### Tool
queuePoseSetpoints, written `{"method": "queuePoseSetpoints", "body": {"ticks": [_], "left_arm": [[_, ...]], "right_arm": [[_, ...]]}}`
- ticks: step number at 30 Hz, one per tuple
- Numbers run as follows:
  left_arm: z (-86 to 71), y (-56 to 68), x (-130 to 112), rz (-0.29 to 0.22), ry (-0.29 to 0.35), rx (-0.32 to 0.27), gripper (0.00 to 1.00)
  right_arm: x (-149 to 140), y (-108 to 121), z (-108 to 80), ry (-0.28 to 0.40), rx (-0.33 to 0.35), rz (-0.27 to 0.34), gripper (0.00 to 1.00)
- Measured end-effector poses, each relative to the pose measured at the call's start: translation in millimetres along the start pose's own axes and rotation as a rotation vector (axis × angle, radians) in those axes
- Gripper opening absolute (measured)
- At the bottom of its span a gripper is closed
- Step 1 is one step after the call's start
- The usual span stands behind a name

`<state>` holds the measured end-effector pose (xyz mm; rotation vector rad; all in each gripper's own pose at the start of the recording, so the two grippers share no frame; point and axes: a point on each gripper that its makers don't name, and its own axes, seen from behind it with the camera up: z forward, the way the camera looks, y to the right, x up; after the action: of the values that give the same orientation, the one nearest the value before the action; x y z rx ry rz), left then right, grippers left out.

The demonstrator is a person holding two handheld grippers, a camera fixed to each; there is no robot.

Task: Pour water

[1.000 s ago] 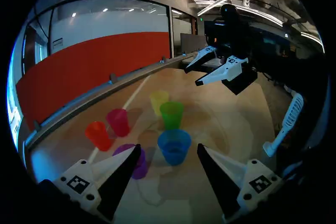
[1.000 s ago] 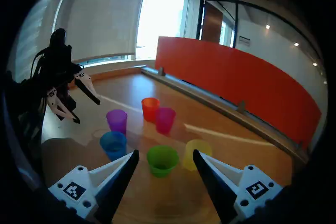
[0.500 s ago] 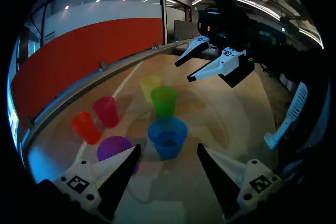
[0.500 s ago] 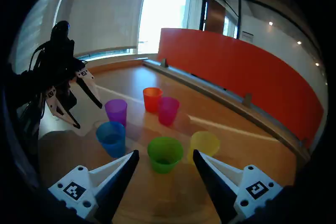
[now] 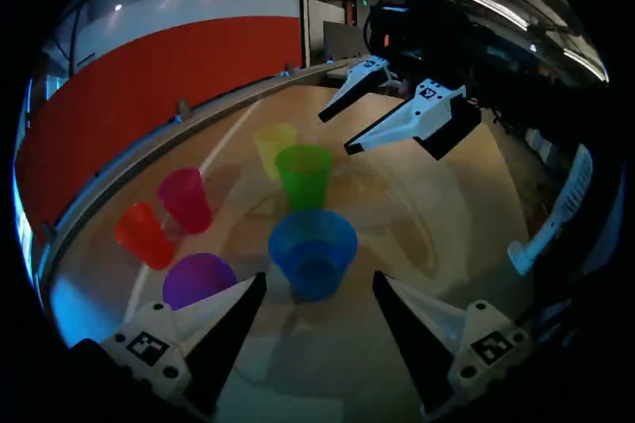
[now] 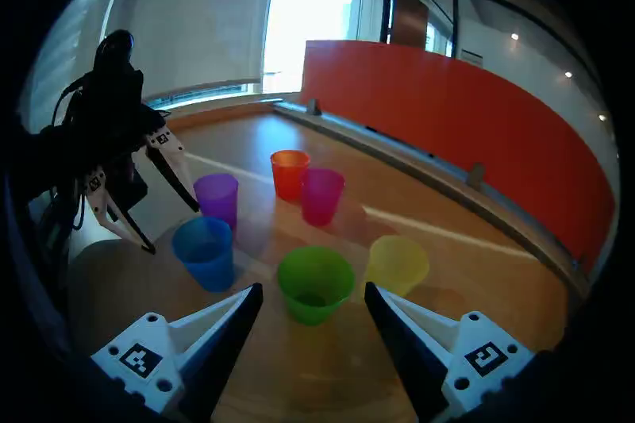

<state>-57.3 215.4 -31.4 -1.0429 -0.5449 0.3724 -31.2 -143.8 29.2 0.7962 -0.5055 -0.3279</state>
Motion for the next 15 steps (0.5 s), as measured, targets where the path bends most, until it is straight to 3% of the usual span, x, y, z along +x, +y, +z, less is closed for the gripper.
{"method": "queuePoseSetpoints", "body": {"ticks": [15], "left_arm": [[23.8,-3.0,1.8,0.006,-0.032,-0.014,1.0]], "right_arm": [[-11.8,-0.2,17.7,-0.023,0.016,0.003,1.0]]}}
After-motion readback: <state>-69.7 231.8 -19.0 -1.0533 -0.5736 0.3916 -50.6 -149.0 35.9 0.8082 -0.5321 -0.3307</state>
